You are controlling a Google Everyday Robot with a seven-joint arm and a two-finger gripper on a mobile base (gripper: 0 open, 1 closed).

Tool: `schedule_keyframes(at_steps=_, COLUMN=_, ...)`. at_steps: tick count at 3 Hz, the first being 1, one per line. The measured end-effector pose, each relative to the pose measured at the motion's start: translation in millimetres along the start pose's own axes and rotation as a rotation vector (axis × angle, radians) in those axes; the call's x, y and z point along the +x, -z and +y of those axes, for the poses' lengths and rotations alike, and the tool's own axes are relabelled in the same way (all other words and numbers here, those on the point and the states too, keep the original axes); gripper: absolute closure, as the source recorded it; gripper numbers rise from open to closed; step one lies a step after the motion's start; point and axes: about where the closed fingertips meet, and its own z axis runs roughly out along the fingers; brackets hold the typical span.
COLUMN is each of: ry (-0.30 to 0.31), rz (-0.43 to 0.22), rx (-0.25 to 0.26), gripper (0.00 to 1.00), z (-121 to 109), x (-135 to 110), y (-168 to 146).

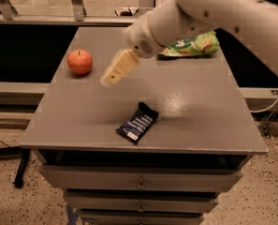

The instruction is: Pick apple

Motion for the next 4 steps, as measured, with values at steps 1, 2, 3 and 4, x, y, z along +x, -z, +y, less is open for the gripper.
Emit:
schedule_keyframes(at_steps=1, ry=-0.009, rz=-0.129, rx=-0.008, gripper=0.00, z=-16, x=-30, y=-61)
schedule_keyframes(at_steps=2, ry=-0.019, rz=-0.219, rx=0.013, gripper=0.00, z=-34, x=-47, y=-115)
schedule_keyframes(at_steps=3, ry=-0.042, rz=-0.277, rx=0.019, gripper=0.00, z=-48, x=-56, y=-151)
schedule_keyframes(at_steps=4, ry=-0.078, rz=-0.300, rx=0.025, gripper=0.00, z=-58, x=-50, y=-174)
